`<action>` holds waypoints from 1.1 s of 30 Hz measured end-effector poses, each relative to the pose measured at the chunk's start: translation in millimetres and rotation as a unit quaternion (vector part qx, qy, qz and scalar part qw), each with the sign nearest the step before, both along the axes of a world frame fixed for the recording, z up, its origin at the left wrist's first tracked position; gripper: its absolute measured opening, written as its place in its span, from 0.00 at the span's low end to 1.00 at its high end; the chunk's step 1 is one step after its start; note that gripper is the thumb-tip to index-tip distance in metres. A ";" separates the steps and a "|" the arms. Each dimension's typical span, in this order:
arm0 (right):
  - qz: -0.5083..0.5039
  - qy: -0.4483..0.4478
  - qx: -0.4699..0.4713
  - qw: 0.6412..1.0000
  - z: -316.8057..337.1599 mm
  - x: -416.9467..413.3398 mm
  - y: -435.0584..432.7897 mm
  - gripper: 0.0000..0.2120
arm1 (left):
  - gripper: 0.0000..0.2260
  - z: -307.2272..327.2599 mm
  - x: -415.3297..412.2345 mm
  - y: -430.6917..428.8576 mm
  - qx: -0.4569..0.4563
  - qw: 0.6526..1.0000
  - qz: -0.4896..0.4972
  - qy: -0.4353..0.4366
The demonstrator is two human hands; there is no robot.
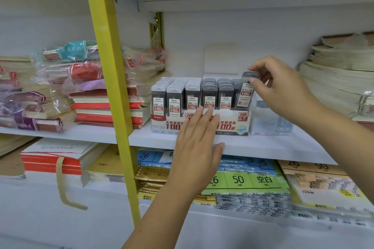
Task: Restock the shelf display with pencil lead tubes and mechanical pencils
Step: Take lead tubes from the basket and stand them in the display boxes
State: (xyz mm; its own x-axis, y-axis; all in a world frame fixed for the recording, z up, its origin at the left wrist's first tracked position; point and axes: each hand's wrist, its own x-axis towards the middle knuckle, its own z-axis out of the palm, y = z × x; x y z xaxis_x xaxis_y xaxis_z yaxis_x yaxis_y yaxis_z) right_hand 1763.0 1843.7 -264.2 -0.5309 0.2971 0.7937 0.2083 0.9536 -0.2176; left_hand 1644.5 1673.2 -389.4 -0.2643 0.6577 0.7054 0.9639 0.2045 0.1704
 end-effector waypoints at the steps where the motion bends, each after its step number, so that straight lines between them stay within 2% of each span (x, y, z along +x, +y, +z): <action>1: -0.009 -0.006 0.009 1.000 1.7 -1.6 0.6 0.08 | 0.27 -0.1 -0.3 -0.2 0.001 1.000 -0.001 0.001; 8: -0.073 -0.099 0.041 0.992 -7.1 -5.8 2.5 0.08 | 0.27 -0.4 0.5 -0.6 -0.002 1.000 -0.007 -0.001; 12: -0.091 -0.078 0.046 0.992 -10.5 0.2 -4.6 0.14 | 0.26 1.1 3.5 -5.3 0.015 1.000 -0.025 -0.003; 14: -0.065 -0.026 0.037 0.997 -17.0 10.3 -18.0 0.16 | 0.24 -3.6 9.2 -12.9 0.036 0.999 -0.038 -0.009; 16: 0.013 0.051 -0.015 0.999 -35.1 26.4 -40.2 0.12 | 0.20 -16.8 15.1 -23.9 0.051 0.997 -0.054 -0.009; 18: 0.088 0.080 -0.107 0.987 -67.7 45.9 -64.3 0.10 | 0.17 -42.2 19.7 -36.6 0.026 0.996 -0.084 -0.002; 21: 0.102 0.013 -0.245 0.964 -143.4 72.8 -83.9 0.10 | 0.16 -103.4 26.1 -63.4 -0.109 0.987 -0.112 -0.039; 23: 0.067 -0.090 -0.337 0.935 -211.9 89.8 -87.8 0.09 | 0.19 -155.4 30.7 -85.1 -0.237 0.958 -0.107 -0.119; 26: -0.023 -0.232 -0.456 0.859 -325.4 113.2 -96.6 0.11 | 0.22 -240.6 36.0 -110.2 -0.367 0.894 -0.073 -0.245; 29: -0.080 -0.325 -0.523 0.784 -421.6 127.7 -109.4 0.12 | 0.24 -310.7 47.5 -122.1 -0.418 0.825 -0.007 -0.380; 31: -0.104 -0.388 -0.557 0.727 -465.9 132.8 -120.1 0.17 | 0.25 -347.6 56.7 -127.1 -0.435 0.780 0.041 -0.448; 33: -0.112 -0.415 -0.573 0.698 -497.8 132.4 -129.0 0.19 | 0.26 -377.2 63.9 -131.0 -0.447 0.748 0.070 -0.486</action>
